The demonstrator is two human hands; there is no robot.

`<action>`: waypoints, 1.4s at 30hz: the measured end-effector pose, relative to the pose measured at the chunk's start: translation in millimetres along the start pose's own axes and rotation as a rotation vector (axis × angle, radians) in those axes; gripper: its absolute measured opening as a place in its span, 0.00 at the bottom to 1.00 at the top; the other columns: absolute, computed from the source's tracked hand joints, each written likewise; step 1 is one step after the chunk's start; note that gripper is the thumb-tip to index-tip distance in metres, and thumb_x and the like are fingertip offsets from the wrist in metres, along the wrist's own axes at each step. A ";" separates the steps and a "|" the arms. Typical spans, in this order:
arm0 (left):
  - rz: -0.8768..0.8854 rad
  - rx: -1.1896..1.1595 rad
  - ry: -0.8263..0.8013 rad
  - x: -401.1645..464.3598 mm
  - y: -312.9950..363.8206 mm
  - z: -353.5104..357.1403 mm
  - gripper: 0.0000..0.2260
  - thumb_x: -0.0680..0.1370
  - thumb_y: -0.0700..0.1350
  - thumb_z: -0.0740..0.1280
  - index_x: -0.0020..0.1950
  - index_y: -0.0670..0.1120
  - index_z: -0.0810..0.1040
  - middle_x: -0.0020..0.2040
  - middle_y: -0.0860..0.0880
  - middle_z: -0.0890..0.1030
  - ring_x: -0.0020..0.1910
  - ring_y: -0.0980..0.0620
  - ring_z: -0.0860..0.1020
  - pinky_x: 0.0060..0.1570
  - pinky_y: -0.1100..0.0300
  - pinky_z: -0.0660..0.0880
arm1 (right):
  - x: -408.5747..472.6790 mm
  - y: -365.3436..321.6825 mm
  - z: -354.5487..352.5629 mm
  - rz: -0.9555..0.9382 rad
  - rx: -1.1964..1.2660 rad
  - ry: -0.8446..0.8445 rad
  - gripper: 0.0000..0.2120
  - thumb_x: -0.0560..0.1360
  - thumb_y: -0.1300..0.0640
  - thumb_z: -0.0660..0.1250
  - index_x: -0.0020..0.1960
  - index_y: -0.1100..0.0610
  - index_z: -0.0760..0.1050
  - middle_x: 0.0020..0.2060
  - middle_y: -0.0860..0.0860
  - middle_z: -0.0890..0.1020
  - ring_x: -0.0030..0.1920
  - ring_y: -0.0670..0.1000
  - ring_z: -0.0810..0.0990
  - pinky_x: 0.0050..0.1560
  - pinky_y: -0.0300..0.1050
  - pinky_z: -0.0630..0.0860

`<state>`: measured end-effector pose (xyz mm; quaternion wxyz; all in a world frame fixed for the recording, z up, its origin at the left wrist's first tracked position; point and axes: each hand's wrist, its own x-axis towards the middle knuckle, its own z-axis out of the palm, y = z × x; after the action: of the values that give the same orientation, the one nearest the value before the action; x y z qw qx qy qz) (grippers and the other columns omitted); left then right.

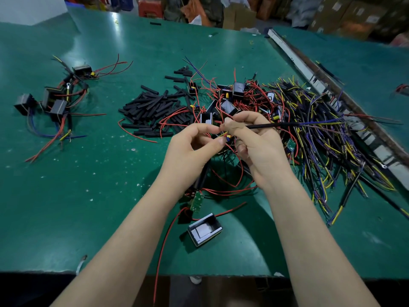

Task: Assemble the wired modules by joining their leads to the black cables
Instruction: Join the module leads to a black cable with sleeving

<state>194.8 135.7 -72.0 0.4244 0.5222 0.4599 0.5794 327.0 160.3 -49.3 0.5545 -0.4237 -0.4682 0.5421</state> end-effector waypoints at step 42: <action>-0.005 0.079 0.016 1.9 -0.5 -3.2 0.07 0.76 0.42 0.70 0.39 0.51 0.81 0.36 0.50 0.78 0.37 0.55 0.73 0.41 0.66 0.71 | 0.8 5.2 -3.6 -0.276 -0.378 -0.039 0.09 0.71 0.54 0.72 0.49 0.46 0.75 0.42 0.54 0.84 0.36 0.44 0.78 0.38 0.42 0.70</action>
<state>191.4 137.3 -72.1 0.4011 0.5327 0.4874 0.5637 329.4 161.5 -55.1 0.5252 -0.4414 -0.6253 0.3719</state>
